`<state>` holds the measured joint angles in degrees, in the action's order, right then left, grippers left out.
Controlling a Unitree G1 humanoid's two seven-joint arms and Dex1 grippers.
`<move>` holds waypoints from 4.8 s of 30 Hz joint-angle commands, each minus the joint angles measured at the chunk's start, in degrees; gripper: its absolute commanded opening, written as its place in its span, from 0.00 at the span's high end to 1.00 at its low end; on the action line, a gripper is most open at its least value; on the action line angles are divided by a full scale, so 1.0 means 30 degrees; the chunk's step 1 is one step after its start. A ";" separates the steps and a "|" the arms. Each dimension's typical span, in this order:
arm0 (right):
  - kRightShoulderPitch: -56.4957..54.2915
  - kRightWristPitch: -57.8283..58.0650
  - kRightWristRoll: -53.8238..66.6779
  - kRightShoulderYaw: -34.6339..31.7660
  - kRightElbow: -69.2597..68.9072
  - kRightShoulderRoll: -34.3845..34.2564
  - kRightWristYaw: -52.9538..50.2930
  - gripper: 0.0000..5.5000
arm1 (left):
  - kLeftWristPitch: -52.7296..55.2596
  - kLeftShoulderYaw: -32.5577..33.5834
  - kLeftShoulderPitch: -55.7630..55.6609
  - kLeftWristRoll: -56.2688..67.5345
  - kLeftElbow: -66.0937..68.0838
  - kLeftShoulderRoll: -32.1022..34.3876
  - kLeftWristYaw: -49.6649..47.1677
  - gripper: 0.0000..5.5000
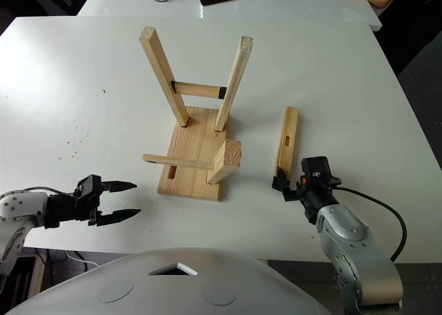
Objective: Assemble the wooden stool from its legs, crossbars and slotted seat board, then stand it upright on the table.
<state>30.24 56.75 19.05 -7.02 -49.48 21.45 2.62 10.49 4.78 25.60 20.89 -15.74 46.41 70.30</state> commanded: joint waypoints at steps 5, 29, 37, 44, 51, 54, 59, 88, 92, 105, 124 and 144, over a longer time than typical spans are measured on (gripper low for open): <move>0.0003 0.0589 0.0212 0.0171 0.0944 -0.1507 0.0135 0.18 | 0.1183 -0.0953 0.0493 0.1355 -0.1812 -0.0350 -0.0163 0.37; -0.1522 -0.0657 -0.0727 0.0449 0.3338 -0.1317 0.1276 0.50 | 0.4659 -0.0916 -0.2005 0.4800 -0.3180 -0.1931 -0.2293 0.37; -0.1909 -0.2989 -0.1841 0.0893 0.4080 -0.1924 0.0829 0.63 | 0.4547 0.2378 -0.2188 0.5638 -0.1500 0.0736 0.0099 0.37; -0.3031 -0.3255 -0.1481 0.0051 0.3800 -0.1830 0.1456 0.63 | 0.2186 -0.0478 -0.1901 0.2561 0.0206 0.0214 0.0311 0.37; -0.3891 -0.2903 -0.1043 -0.1160 0.3836 -0.1521 0.1988 0.63 | 0.2222 -0.2198 -0.2118 0.2301 -0.0105 -0.1356 -0.0634 0.37; -0.4075 -0.2806 -0.1003 -0.1269 0.3973 -0.1439 0.2132 0.63 | 0.2695 -0.2937 -0.2860 0.2315 -0.0546 -0.2228 -0.1346 0.37; -0.4375 -0.2648 -0.0927 -0.1582 0.4009 -0.1401 0.2275 0.63 | 0.3225 -0.2998 -0.3061 0.2777 -0.1285 -0.2414 -0.1723 0.37; -2.1196 0.0250 2.1194 -0.6323 0.7560 0.7086 1.1178 0.63 | 0.7854 -0.0001 -2.2214 1.1529 0.1031 -0.6619 -0.5389 0.37; -2.1317 0.0328 2.1790 -0.4894 0.7658 0.7500 1.1667 0.63 | 0.8431 0.0021 -2.1874 1.2637 0.0081 -0.7156 -0.5507 0.37; -1.9559 -0.0317 1.9618 -0.3584 0.7261 0.9280 1.4855 0.63 | 1.1134 0.1428 -2.2427 1.7749 -0.0313 -0.7535 -0.7529 0.37; -1.8025 -0.2263 1.5740 -0.2717 0.6791 1.0363 1.7640 0.63 | 1.2257 0.1004 -2.1428 1.8338 -0.1446 -0.6906 -0.7340 0.48; -1.7520 -0.5449 0.9978 -0.1151 0.7992 1.0386 1.6898 0.53 | 1.0617 0.1445 -2.3685 1.5980 0.1512 -0.7767 -0.8837 0.61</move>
<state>-23.74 41.99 53.85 -11.43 -27.51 51.75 55.02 44.08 6.94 -41.40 69.36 -13.68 23.77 45.58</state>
